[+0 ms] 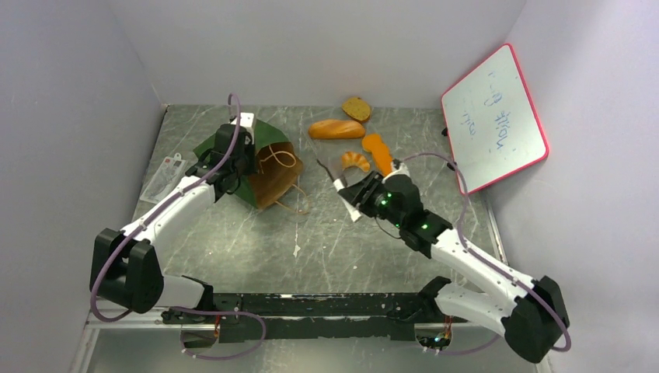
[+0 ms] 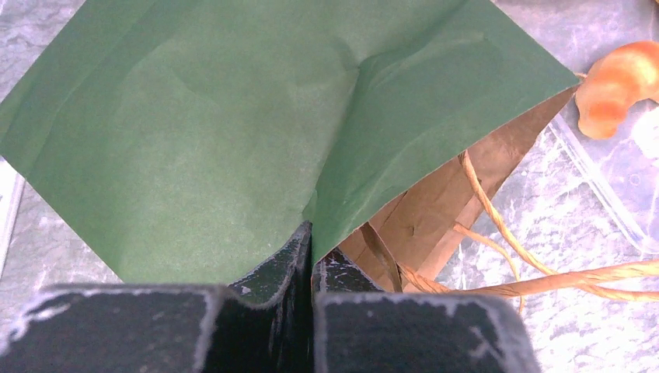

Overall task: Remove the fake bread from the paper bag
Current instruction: Place the fake bread in the container, then take out the fake bread from the paper bag.

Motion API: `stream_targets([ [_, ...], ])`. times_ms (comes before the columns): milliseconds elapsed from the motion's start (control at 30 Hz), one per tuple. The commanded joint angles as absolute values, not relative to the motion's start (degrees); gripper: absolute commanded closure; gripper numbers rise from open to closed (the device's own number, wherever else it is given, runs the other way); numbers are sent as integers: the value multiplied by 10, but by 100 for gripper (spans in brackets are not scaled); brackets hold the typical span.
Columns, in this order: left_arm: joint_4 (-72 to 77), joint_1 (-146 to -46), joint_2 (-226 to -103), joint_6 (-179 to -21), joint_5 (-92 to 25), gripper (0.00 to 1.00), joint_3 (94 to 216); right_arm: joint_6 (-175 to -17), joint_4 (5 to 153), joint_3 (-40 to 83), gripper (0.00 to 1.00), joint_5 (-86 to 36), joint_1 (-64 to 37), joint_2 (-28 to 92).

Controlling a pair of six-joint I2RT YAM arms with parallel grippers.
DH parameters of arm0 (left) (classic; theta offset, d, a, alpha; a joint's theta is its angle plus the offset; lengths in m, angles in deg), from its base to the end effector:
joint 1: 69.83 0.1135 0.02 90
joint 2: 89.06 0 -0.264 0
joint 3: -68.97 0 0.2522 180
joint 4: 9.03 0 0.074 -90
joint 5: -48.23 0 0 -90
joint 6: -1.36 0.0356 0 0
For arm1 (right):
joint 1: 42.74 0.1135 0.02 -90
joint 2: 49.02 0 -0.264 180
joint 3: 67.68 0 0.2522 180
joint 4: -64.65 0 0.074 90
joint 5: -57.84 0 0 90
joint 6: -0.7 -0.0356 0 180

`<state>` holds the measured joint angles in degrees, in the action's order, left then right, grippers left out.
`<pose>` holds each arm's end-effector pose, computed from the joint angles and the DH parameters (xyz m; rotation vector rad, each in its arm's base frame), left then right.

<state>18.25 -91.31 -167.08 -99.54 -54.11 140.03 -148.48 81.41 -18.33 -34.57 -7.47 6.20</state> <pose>0.2870 -0.1048 0.2800 0.0758 2.1529 -0.0940 0.1816 0.1266 0.2624 0.4671 2.0629 1.0045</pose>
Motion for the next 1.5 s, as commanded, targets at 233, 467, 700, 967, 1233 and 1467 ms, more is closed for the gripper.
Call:
stream_targets([
  [233, 195, -913, -1629, -980, -537, 93, 1389, -1504, 658, -166, 54, -348, 51, 186],
  [467, 220, -913, -1621, -971, -540, 93, 1398, -1509, 592, -132, 55, -329, 76, 253],
  [700, 225, -913, -1610, -969, -540, 93, 1393, -1504, 581, -100, 55, -328, 96, 283],
  [967, 229, -913, -1608, -966, -548, 93, 1399, -1502, 596, -93, 55, -342, 112, 282],
  [1233, 221, -912, -1617, -971, -569, 93, 1401, -1487, 702, -139, 55, -404, 113, 166],
  [1467, 215, -913, -1622, -973, -559, 93, 1403, -1483, 735, -135, 55, -403, 113, 146],
])
